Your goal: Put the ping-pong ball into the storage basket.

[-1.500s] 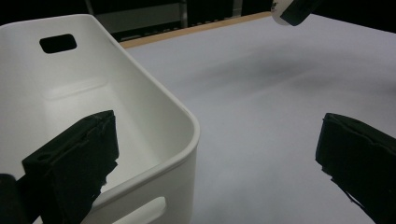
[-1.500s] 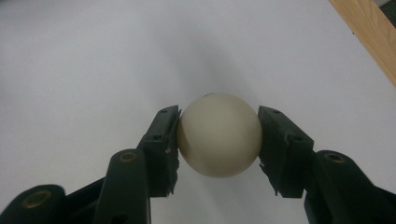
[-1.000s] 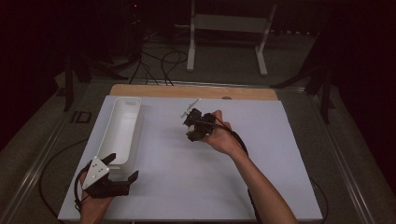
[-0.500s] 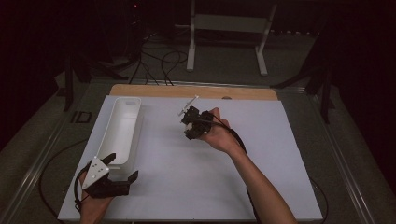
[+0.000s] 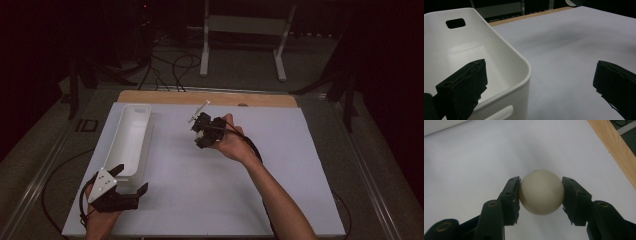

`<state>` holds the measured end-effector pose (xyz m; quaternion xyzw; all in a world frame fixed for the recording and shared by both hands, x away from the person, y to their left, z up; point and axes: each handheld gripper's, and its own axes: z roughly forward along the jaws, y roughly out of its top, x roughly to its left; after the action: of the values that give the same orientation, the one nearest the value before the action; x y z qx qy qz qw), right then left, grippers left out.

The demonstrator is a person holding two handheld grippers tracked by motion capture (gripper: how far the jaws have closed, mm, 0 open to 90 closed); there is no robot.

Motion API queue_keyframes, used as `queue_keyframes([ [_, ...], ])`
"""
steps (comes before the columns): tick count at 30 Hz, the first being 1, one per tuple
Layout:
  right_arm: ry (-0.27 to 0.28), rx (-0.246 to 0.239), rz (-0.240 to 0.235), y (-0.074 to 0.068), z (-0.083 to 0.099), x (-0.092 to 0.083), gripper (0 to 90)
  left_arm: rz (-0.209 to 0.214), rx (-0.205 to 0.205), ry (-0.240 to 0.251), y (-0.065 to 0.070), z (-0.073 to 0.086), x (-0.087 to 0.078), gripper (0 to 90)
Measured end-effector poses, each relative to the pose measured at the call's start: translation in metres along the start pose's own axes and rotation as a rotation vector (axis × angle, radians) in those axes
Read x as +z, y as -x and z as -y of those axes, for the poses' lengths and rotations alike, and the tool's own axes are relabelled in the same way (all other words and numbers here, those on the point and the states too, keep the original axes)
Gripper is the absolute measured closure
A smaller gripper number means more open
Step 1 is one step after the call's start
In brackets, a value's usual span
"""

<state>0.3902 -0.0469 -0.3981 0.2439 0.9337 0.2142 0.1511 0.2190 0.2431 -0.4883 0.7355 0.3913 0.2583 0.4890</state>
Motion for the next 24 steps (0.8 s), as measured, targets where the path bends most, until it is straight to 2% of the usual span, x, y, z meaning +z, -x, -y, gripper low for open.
queue_keyframes([
  [24, -0.002, -0.020, -0.008, -0.003, -0.012, -0.002, 50.4, 0.001, -0.001, 0.002, 0.000, 0.000, 0.000, 0.0],
])
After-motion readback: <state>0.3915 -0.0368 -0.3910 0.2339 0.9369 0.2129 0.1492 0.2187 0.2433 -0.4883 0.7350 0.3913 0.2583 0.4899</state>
